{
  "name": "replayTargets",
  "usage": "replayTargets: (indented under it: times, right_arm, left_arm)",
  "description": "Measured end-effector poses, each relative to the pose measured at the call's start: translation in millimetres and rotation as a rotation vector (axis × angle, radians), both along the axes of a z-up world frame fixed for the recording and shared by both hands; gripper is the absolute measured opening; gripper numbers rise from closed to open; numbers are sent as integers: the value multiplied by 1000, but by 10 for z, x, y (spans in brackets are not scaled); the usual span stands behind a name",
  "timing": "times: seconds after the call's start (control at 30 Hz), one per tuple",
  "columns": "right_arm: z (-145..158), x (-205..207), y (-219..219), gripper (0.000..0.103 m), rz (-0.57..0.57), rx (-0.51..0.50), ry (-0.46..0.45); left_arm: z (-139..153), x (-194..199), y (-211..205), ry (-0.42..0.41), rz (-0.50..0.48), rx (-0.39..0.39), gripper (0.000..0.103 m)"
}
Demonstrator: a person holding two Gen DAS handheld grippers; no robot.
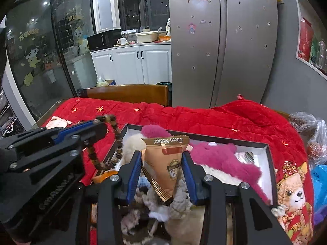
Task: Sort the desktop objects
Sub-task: 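Carry the bracelet and paper packet over the black box, lowering both tools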
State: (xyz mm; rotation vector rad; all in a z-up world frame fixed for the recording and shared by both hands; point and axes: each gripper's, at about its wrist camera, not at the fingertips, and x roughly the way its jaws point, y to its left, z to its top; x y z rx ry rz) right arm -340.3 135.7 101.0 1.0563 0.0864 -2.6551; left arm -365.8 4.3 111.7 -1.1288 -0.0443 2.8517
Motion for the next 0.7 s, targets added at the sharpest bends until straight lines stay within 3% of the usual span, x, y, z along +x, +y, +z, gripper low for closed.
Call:
replayTargets:
  times: [0.6,0.67,0.7]
  right_arm:
    - [-6,46,10,42,-37,53,53]
    - [0,39,23,44,-41,53,57]
    - [-2,34,24,44,-44,60,59]
  left_arm:
    - [-207,-48,40,-50,-9,-17,11]
    - [-207,-47,47,-55,-12,-21,15]
    - [-205,-50,42,-57,-5,-26,25]
